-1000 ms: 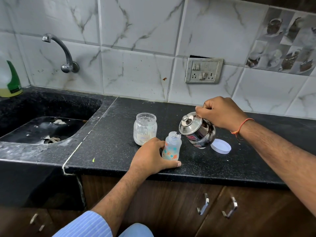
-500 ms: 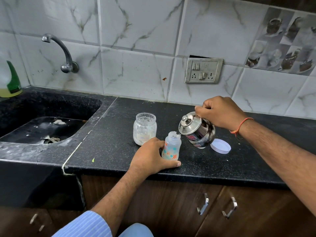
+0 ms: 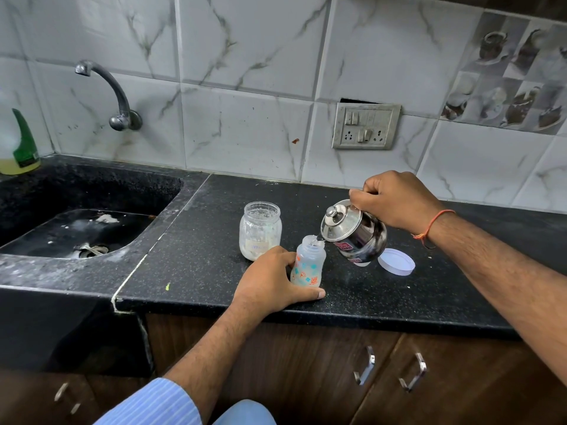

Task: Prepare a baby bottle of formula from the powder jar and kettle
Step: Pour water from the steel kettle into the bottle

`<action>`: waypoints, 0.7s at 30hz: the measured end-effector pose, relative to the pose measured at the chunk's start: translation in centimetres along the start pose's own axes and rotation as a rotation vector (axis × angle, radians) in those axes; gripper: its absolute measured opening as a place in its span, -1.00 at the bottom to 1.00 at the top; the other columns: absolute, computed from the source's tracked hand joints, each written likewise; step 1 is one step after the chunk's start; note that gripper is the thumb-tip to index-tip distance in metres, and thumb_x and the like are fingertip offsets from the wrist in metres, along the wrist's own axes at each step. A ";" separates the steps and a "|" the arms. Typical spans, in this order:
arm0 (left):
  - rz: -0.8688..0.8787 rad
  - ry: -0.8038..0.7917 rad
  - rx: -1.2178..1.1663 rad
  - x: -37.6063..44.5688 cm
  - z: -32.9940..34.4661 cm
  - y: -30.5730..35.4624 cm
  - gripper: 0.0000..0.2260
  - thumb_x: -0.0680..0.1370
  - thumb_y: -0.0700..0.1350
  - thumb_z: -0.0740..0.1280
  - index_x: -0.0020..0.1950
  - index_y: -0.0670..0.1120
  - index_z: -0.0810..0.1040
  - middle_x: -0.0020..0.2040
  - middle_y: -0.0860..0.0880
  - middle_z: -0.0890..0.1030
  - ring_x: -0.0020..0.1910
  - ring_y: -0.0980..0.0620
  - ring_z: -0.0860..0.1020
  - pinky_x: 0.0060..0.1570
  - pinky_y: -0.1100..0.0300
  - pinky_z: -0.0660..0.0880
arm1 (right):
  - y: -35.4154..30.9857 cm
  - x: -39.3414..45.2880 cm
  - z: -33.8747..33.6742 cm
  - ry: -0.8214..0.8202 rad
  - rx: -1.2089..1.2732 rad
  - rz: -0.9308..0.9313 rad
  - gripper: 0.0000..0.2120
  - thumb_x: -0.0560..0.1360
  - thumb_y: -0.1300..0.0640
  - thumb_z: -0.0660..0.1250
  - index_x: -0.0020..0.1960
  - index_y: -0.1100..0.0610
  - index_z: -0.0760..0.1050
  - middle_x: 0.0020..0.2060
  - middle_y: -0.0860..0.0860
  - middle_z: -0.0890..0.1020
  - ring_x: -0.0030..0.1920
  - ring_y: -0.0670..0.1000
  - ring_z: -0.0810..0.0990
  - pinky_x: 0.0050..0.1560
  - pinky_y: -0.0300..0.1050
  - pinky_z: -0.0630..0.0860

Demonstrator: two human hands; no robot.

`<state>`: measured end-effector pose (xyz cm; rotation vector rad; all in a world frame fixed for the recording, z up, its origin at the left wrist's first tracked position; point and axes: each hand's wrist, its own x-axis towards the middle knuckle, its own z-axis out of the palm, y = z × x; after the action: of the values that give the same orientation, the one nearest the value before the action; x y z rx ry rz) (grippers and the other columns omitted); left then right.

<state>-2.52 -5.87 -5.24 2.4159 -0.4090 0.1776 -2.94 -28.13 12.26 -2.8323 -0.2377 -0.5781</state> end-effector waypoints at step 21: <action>-0.005 0.000 -0.012 0.0 0.1 -0.1 -0.33 0.27 0.49 0.61 0.21 0.12 0.70 0.10 0.19 0.57 0.06 0.19 0.60 0.16 0.07 0.63 | -0.1 0.0 -0.1 0.000 -0.023 -0.015 -0.55 0.60 -0.10 0.35 -0.35 0.16 0.54 -0.45 0.07 0.57 -0.39 0.03 0.43 -0.34 -0.08 0.31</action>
<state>-2.44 -5.86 -5.40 2.4049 -0.4025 0.1719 -2.97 -28.02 12.35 -2.8549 -0.2548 -0.5874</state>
